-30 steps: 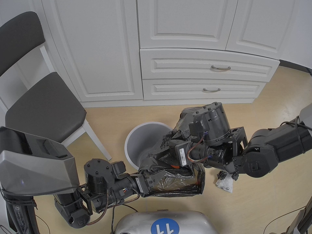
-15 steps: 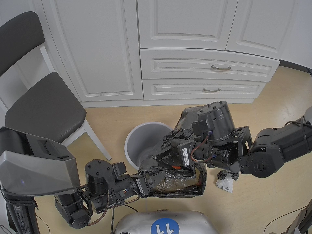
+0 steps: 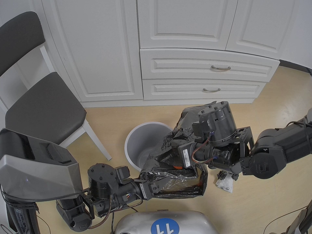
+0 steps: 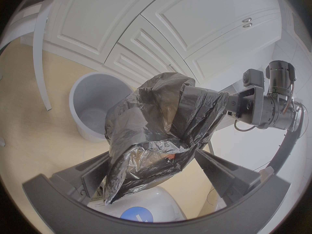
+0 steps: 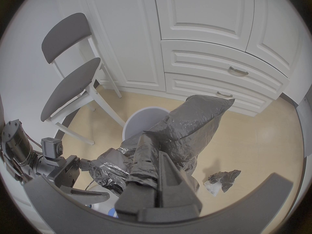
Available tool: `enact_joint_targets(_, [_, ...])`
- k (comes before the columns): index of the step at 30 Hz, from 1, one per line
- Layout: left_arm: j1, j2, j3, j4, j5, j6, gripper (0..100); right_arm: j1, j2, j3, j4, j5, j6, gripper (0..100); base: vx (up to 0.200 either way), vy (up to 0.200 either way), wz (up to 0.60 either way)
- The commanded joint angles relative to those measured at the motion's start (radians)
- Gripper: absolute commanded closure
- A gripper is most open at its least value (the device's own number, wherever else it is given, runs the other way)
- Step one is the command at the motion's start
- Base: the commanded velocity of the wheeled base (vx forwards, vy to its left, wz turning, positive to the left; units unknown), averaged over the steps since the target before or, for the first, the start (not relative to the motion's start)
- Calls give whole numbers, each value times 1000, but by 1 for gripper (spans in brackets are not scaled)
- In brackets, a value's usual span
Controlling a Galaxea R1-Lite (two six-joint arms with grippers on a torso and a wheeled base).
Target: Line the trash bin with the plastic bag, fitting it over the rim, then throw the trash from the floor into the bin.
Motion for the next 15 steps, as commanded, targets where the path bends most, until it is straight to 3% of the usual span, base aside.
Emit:
enact_joint_targets(1, [-6,3,1,0,2,-1,0,2,-10,4,2,1,-49,100,0,0,0])
enact_joint_targets(5, [-6,6,0,0,2,-1,0,5,-19,4,6,1,-99,100,0,0,0])
enact_joint_targets(15, [-49,29,7,-2,23,1,0,-1,-57,20,14,16,-334,100,0,0,0])
